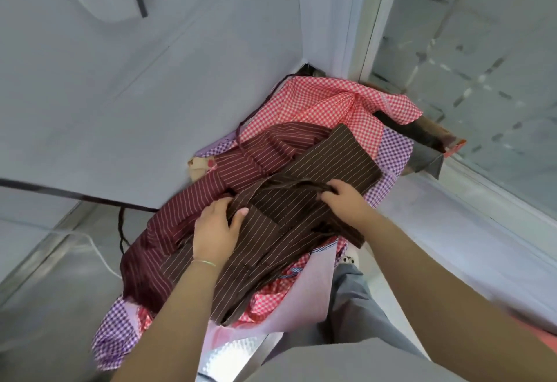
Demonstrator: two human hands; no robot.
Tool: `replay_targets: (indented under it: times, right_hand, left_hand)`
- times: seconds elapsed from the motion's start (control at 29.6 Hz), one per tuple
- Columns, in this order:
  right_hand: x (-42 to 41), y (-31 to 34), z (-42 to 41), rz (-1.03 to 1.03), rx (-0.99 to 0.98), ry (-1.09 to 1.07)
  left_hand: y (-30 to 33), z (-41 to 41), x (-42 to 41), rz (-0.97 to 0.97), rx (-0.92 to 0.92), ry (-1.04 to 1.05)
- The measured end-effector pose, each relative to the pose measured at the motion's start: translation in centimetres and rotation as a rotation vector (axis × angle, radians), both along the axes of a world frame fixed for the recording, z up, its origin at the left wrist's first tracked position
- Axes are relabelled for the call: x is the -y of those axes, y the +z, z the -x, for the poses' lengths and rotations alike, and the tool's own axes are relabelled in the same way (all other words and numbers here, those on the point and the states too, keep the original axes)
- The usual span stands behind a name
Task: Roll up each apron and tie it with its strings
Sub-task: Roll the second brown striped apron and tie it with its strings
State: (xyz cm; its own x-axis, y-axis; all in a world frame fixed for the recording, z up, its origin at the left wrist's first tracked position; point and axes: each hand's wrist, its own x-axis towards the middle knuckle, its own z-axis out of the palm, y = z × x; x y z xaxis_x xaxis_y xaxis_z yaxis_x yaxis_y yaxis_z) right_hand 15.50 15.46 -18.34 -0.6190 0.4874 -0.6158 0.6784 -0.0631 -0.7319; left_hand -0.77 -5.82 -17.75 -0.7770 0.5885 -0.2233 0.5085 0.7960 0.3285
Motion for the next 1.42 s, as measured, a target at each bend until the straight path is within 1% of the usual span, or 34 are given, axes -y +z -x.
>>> replay_targets:
  times: [0.07, 0.14, 0.2, 0.27, 0.3, 0.41, 0.44, 0.47, 0.54, 0.57, 0.61, 0.64, 0.68, 0.71, 0.74, 0.78, 0.84, 0.91, 0.95, 1.01, 1.08, 1.12, 1.15, 1.18, 1.25, 1.28, 1.32, 1.35, 1.39, 1.42]
  right_hand:
    - [0.2, 1.5, -1.0, 0.108, -0.114, -0.103]
    - [-0.3, 2.8, -2.1, 0.338, -0.263, -0.205]
    - [-0.4, 3.8, -3.8, 0.507, -0.365, -0.253]
    - [-0.7, 3.6, -5.1, 0.549, -0.377, -0.268]
    - [-0.7, 3.0, -5.5, 0.497, -0.316, -0.285]
    - [0.4, 1.0, -6.1, 0.109, 0.039, -0.403]
    - [1.3, 0.5, -5.9, 0.017, 0.107, -0.436]
    - [2.0, 0.3, -5.4, -0.104, 0.136, -0.449]
    - [4.9, 0.8, -4.0, -0.517, 0.088, -0.377]
    - [6.2, 1.3, -3.0, -0.640, 0.030, -0.279]
    - [7.5, 1.7, -1.9, -0.637, 0.013, -0.151]
    - [8.7, 1.9, -0.7, -0.554, 0.038, -0.007]
    - [10.2, 1.9, 0.4, -0.425, 0.078, 0.110]
    - [11.0, 1.9, 1.3, -0.263, 0.106, 0.157]
    - [11.7, 2.0, 1.9, -0.135, 0.125, 0.146]
    - [12.0, 2.2, 2.4, -0.061, 0.125, 0.116]
    - [12.3, 2.9, 3.0, 0.010, 0.095, 0.070]
    - [12.3, 4.1, 3.5, 0.141, 0.005, 0.007]
    - [12.5, 4.8, 3.8, 0.211, -0.058, -0.011]
    - [13.0, 6.2, 4.3, 0.309, -0.156, 0.004]
    - [13.3, 6.9, 4.7, 0.348, -0.223, 0.061]
    - [13.7, 7.4, 4.7, 0.334, -0.262, 0.074]
    - [13.8, 7.5, 4.6, 0.248, -0.307, 0.060]
    - [13.9, 7.7, 4.4, 0.040, -0.338, 0.022]
    - [13.9, 7.5, 3.7, -0.525, -0.434, -0.113]
    - [13.6, 7.3, 3.3, -0.701, -0.468, -0.098]
    - [13.2, 7.0, 3.1, -0.754, -0.442, 0.037]
    - [12.6, 6.4, 3.1, -0.732, -0.354, 0.242]
    - [12.4, 5.4, 3.2, -0.699, -0.213, 0.428]
    - [12.1, 4.4, 3.1, -0.687, -0.078, 0.557]
  left_hand:
    - [0.4, 0.1, 1.0, -0.071, -0.046, -0.035]
    - [0.5, 0.6, 1.3, -0.157, -0.131, -0.026]
    - [0.3, 0.7, 2.2, -0.164, -0.176, 0.011]
    - [-0.2, 0.7, 2.9, -0.123, -0.190, 0.049]
    - [-0.4, 0.4, 3.3, -0.120, -0.213, 0.037]
    - [-0.9, -0.5, 5.2, -0.175, -0.338, -0.086]
    - [-1.1, -0.9, 5.9, -0.188, -0.377, -0.137]
    - [-1.4, -1.5, 6.1, -0.173, -0.399, -0.194]
    - [-2.0, -3.3, 7.7, -0.056, -0.378, -0.307]
    - [-2.4, -4.3, 8.1, 0.000, -0.340, -0.348]
    - [-2.9, -5.1, 8.5, 0.041, -0.315, -0.374]
    - [-3.3, -5.8, 8.7, 0.064, -0.297, -0.389]
    - [-3.8, -6.4, 9.2, 0.080, -0.288, -0.390]
    - [-4.0, -6.6, 9.3, 0.087, -0.287, -0.388]
    - [-4.2, -6.8, 9.4, 0.097, -0.284, -0.383]
    - [-4.3, -6.8, 9.4, 0.105, -0.287, -0.377]
    - [-4.4, -7.0, 9.6, 0.125, -0.289, -0.373]
    - [-4.2, -7.2, 9.7, 0.105, -0.279, -0.349]
    - [-3.9, -7.3, 9.7, 0.060, -0.275, -0.309]
    - [-2.5, -7.9, 9.1, -0.097, -0.272, -0.196]
    - [-0.3, -8.0, 7.4, -0.278, -0.259, -0.109]
    - [0.9, -7.9, 6.8, -0.355, -0.237, -0.088]
    - [1.7, -7.4, 6.0, -0.411, -0.202, -0.087]
    - [2.5, -7.0, 5.4, -0.458, -0.152, -0.086]
    - [3.4, -5.9, 5.3, -0.582, 0.008, -0.049]
    - [3.7, -5.5, 5.8, -0.649, 0.100, -0.015]
    - [3.9, -5.1, 6.1, -0.703, 0.185, 0.021]
    - [4.0, -4.9, 6.5, -0.739, 0.252, 0.053]
    - [4.2, -4.8, 6.9, -0.760, 0.303, 0.080]
    - [4.4, -4.7, 7.2, -0.779, 0.336, 0.107]
